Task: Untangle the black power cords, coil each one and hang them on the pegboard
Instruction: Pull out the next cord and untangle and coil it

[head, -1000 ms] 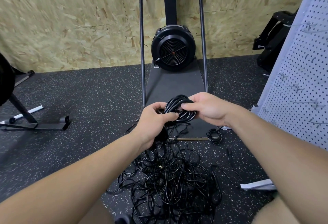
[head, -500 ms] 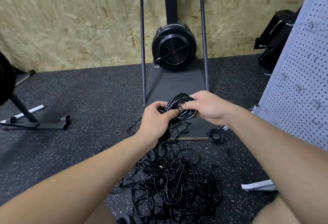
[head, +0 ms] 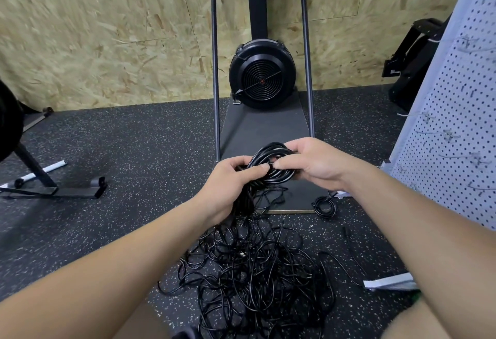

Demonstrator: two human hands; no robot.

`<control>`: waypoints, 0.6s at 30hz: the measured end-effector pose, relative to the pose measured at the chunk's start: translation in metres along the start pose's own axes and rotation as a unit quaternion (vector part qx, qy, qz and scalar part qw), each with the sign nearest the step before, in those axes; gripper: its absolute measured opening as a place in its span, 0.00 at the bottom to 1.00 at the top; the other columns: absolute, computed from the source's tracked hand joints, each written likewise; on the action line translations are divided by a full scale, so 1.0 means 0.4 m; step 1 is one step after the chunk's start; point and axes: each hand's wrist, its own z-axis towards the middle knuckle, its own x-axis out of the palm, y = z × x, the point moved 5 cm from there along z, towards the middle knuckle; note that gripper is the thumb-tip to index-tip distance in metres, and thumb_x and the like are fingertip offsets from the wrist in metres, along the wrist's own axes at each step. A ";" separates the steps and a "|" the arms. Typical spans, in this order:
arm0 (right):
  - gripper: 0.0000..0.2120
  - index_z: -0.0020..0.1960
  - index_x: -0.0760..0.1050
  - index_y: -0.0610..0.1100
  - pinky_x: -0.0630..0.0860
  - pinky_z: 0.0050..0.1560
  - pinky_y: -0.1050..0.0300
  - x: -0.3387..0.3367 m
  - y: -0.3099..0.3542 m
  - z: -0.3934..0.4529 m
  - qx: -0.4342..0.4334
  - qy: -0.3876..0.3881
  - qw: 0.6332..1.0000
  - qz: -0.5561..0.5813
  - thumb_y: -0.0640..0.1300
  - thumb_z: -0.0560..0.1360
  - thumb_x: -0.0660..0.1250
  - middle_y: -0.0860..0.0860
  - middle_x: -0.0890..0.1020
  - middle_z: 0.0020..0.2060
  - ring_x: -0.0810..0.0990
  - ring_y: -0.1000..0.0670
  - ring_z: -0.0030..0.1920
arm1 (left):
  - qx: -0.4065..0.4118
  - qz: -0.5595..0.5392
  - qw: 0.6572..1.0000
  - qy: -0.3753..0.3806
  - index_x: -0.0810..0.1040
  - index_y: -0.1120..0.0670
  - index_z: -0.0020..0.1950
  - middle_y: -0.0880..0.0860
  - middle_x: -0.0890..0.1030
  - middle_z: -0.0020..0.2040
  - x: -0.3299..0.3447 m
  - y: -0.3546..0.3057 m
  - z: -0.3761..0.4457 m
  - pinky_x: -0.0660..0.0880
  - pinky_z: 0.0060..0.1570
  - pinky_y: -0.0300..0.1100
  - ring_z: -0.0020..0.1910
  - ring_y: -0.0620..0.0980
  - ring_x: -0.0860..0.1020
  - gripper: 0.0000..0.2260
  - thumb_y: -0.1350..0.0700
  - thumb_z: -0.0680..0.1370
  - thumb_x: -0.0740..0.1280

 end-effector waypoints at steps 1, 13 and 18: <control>0.12 0.64 0.85 0.37 0.76 0.73 0.34 -0.006 0.005 -0.007 -0.008 0.008 1.000 0.009 0.34 0.81 0.73 0.34 0.86 0.62 0.85 0.35 0.64 | -0.013 -0.015 0.999 0.027 0.83 0.68 0.62 0.63 0.87 0.54 0.005 -0.002 -0.007 0.83 0.49 0.42 0.48 0.55 0.85 0.13 0.60 0.82 0.75; 0.14 0.62 0.76 0.52 0.80 0.64 0.49 0.000 0.034 -0.017 -0.156 -0.208 0.955 -0.143 0.54 0.81 0.76 0.54 0.82 0.59 0.84 0.55 0.59 | -0.068 -0.064 0.987 0.133 0.80 0.66 0.70 0.64 0.83 0.65 0.014 -0.004 -0.011 0.68 0.77 0.64 0.63 0.66 0.80 0.20 0.51 0.86 0.70; 0.08 0.56 0.80 0.53 0.72 0.74 0.49 0.020 0.091 -0.054 -0.259 -0.168 0.895 -0.322 0.41 0.83 0.68 0.57 0.73 0.67 0.73 0.55 0.72 | -0.069 -0.097 0.988 0.099 0.79 0.64 0.74 0.69 0.83 0.65 0.017 -0.004 -0.008 0.78 0.68 0.57 0.58 0.62 0.81 0.22 0.48 0.88 0.66</control>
